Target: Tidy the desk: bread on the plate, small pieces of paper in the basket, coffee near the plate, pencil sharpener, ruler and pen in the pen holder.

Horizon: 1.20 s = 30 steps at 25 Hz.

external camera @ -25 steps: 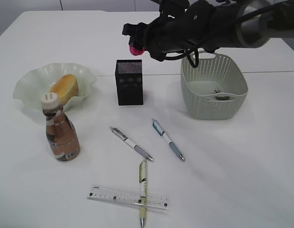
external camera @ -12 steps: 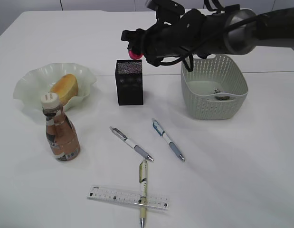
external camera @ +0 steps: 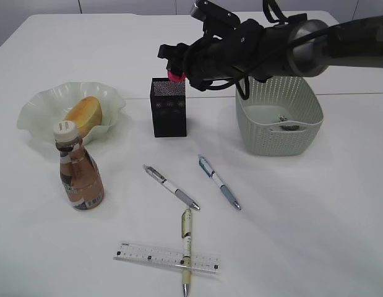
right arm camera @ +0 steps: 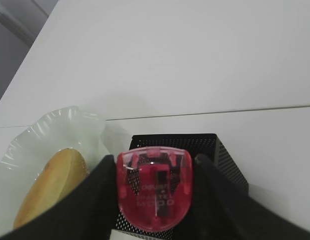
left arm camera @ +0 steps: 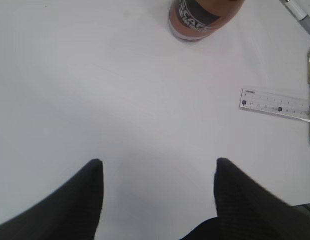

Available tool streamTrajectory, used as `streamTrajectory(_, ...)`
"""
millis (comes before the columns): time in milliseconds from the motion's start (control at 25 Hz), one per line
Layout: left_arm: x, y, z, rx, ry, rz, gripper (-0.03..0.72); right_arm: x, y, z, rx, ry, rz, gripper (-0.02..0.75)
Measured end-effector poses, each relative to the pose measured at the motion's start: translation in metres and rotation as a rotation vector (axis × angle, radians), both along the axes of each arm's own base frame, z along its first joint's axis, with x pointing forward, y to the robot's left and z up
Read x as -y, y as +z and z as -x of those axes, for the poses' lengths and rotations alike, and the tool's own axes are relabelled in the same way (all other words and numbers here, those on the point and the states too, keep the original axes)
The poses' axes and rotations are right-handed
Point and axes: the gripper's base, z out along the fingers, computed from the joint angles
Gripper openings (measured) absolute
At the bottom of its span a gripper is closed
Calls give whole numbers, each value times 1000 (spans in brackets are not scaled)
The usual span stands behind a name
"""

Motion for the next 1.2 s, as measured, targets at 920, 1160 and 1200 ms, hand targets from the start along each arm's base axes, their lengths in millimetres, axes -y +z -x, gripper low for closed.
streamTrajectory(920,0,0,0,0,0,0,506,-6,17,25,-120,238,118,388)
streamTrajectory(1160,0,0,0,0,0,0,506,0,43,53,-268,343,208,388)
streamTrajectory(1200,0,0,0,0,0,0,506,1,44,59,-303,359,243,388)
